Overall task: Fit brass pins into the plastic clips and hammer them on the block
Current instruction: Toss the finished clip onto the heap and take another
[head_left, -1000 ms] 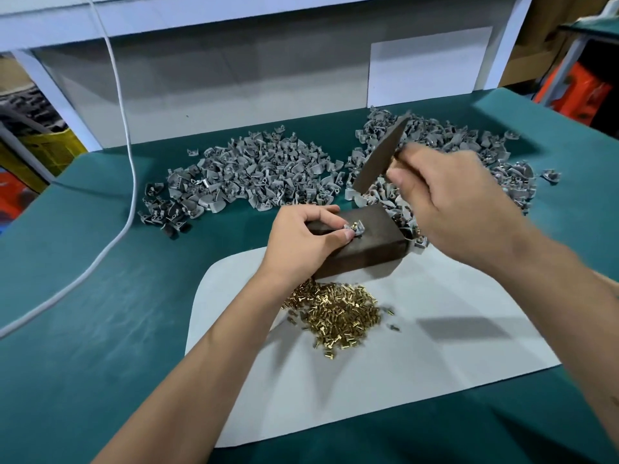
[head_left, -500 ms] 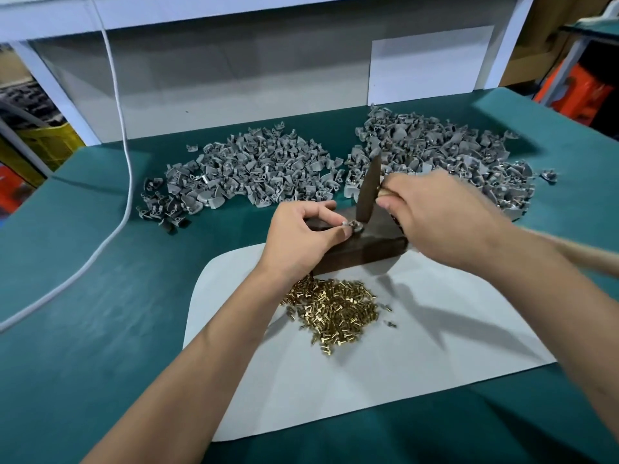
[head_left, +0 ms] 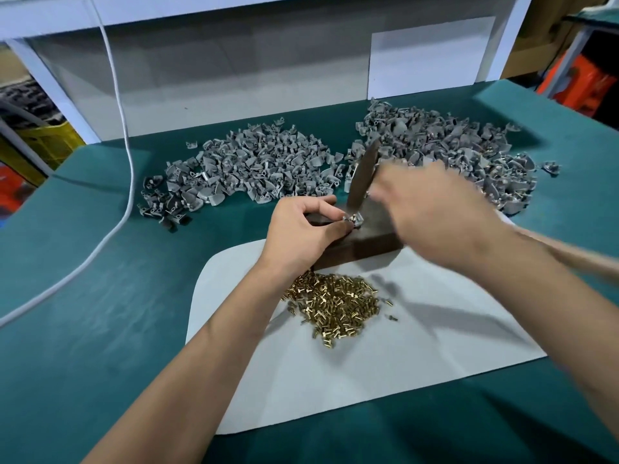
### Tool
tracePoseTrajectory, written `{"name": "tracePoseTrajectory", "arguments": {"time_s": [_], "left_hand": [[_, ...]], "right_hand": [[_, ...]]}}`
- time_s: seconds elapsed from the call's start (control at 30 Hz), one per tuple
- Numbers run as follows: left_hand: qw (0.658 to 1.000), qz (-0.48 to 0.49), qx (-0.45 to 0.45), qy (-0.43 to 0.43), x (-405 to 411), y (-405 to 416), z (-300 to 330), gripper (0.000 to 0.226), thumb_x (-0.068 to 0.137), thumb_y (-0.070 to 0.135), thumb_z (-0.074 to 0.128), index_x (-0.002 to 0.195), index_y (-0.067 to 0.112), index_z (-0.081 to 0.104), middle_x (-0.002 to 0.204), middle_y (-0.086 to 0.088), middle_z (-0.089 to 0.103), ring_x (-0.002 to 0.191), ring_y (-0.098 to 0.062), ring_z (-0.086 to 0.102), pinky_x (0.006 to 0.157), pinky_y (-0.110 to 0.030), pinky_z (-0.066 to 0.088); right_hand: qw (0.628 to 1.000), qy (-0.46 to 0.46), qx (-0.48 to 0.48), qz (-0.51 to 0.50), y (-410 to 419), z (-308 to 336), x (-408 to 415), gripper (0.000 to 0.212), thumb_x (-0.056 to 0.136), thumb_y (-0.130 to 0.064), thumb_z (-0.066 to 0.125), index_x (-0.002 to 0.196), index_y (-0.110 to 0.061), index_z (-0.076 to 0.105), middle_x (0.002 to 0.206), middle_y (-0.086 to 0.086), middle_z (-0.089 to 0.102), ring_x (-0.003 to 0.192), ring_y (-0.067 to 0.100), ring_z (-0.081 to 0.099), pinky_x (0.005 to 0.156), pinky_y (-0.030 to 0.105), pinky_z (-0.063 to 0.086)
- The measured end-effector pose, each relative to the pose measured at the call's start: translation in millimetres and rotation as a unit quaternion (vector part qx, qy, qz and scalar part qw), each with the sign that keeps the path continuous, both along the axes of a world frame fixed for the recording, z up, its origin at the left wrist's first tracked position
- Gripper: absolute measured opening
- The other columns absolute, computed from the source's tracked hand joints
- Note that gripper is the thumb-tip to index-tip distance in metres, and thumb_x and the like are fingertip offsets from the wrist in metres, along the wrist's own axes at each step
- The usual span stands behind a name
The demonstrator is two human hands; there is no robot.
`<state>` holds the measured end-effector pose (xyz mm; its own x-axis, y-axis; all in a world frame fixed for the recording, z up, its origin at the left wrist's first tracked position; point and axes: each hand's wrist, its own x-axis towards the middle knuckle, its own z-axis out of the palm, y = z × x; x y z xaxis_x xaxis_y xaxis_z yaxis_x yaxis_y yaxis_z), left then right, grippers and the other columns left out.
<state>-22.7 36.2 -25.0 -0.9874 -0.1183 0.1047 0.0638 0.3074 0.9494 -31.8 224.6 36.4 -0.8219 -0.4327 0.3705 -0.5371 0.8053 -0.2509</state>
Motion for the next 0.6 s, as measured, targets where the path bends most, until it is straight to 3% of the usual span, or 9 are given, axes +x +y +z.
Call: {"name": "tracePoseTrajectory", "arguments": {"time_s": [0.1, 0.23, 0.33, 0.4, 0.53, 0.6], "left_hand": [[1.000, -0.004, -0.005, -0.002, 0.5, -0.3, -0.5, 0.008, 0.079, 0.006, 0.086, 0.081, 0.012, 0.081, 0.124, -0.005, 0.072, 0.108, -0.006, 0.071, 0.104, -0.038, 0.054], [1.000, -0.009, -0.014, 0.007, 0.1, 0.0, 0.4, 0.010, 0.078, 0.009, 0.087, 0.078, 0.018, 0.082, 0.121, -0.003, 0.073, 0.109, -0.001, 0.069, 0.105, -0.035, 0.052], [1.000, -0.005, -0.003, 0.008, 1.3, 0.7, 1.4, 0.019, 0.078, 0.006, 0.086, 0.073, 0.023, 0.080, 0.122, -0.004, 0.073, 0.109, -0.003, 0.069, 0.104, -0.037, 0.054], [1.000, -0.005, -0.006, 0.009, 2.0, 1.1, 1.6, 0.018, 0.079, 0.007, 0.086, 0.074, 0.023, 0.080, 0.122, -0.004, 0.073, 0.112, -0.003, 0.068, 0.104, -0.037, 0.053], [1.000, -0.004, -0.011, 0.009, 0.7, 0.8, 1.0, 0.014, 0.078, 0.008, 0.086, 0.076, 0.021, 0.081, 0.122, -0.002, 0.073, 0.112, -0.003, 0.068, 0.106, -0.036, 0.052], [1.000, -0.002, -0.004, 0.007, 1.4, 0.8, 1.1, 0.015, 0.078, 0.007, 0.086, 0.076, 0.021, 0.081, 0.123, -0.004, 0.072, 0.113, -0.004, 0.068, 0.106, -0.037, 0.052]], "right_hand": [[0.993, -0.053, 0.100, -0.020, 0.7, 3.9, -3.9, 0.019, 0.108, -0.039, 0.037, 0.107, -0.027, 0.052, 0.069, -0.004, 0.045, 0.066, 0.031, 0.050, 0.064, 0.040, 0.045], [0.999, 0.026, -0.011, -0.030, 7.2, 6.9, -3.8, 0.021, 0.108, -0.039, 0.038, 0.110, -0.025, 0.052, 0.062, -0.007, 0.043, 0.055, 0.028, 0.048, 0.057, 0.037, 0.040], [0.996, -0.060, 0.063, -0.016, -0.8, -2.5, 2.4, 0.019, 0.108, -0.038, 0.037, 0.099, -0.025, 0.046, 0.068, -0.002, 0.047, 0.062, 0.028, 0.053, 0.062, 0.041, 0.048], [0.994, -0.051, 0.091, -0.021, 4.9, 3.5, -4.0, 0.019, 0.108, -0.040, 0.036, 0.097, -0.028, 0.047, 0.069, -0.004, 0.045, 0.066, 0.032, 0.052, 0.064, 0.041, 0.046], [0.998, 0.042, -0.041, -0.024, 8.8, 7.1, -5.1, 0.024, 0.104, -0.041, 0.031, 0.107, -0.027, 0.051, 0.063, -0.006, 0.046, 0.052, 0.024, 0.047, 0.053, 0.035, 0.039], [1.000, -0.003, 0.015, -0.011, 1.0, -2.5, -2.9, 0.027, 0.105, -0.039, 0.028, 0.106, -0.024, 0.050, 0.067, -0.001, 0.050, 0.056, 0.027, 0.048, 0.056, 0.039, 0.045]]}}
